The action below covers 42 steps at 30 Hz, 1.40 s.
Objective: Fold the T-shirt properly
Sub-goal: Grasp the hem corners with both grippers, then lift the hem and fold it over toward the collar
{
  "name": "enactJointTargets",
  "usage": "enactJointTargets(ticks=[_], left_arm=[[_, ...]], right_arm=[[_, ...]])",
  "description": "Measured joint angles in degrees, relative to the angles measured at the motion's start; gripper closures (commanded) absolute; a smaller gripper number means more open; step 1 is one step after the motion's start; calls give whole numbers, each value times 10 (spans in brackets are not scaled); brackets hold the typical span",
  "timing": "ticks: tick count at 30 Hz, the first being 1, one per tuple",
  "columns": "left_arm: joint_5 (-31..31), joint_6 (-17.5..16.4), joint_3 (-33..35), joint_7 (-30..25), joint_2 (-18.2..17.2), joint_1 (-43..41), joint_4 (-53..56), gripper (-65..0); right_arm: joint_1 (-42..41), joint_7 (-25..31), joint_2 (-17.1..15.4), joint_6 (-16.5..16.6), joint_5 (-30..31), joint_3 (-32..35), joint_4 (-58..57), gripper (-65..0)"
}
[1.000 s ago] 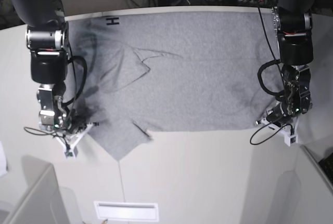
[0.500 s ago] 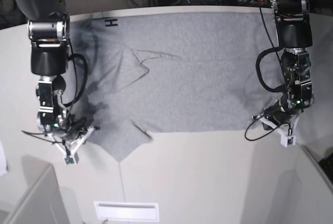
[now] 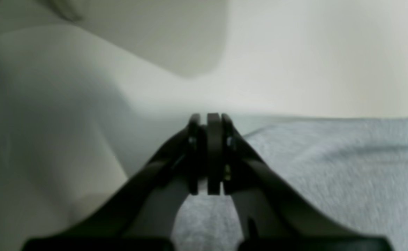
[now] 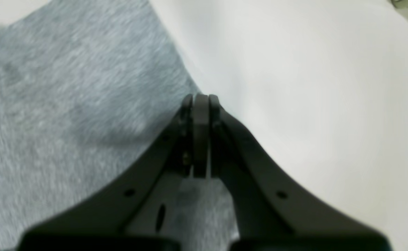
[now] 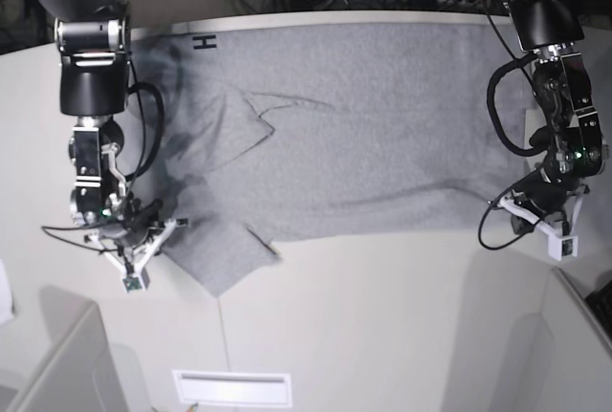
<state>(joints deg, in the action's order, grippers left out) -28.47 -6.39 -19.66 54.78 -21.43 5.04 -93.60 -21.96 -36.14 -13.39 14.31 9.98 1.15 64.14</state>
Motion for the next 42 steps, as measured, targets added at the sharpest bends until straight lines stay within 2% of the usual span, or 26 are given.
enactJointTargets(ticks=[5,10,17,21,26,30,32,36,42], left_arm=[[2,0,-18,27,1,-18,-40,0],[2,1,-56,36,24,-56,-89,0],[2,0,-64,34,24,-88,-130,0],[-2,-1,-75,34,27,-107,-151,0],[-100,0,-123,29,28,-127,-164,0],[-137,-1,-146,36,30,-157,-165,0],[-136,0,-158,34,29,-160,-166,0],[-138,0,-157,32,28,-174,-179,0],[-136,0,-158,33,17,-190,-180,0]], right_arm=[[7,-13,1,0,2,-8,26,0],[43,-39,20,-2,-2,-77,82,0],[50,-60,21,-2,-1,-80,98,0],[89,-66,23,-2,0,-80,146,0],[97,-92,22,-2,-1,-80,180,0],[122,-100,27,0,4,-100,224,0],[125,-132,29,0,-2,-117,228,0],[127,-137,30,0,1,-137,252,0],[162,-173,31,0,-2,-139,301,0]])
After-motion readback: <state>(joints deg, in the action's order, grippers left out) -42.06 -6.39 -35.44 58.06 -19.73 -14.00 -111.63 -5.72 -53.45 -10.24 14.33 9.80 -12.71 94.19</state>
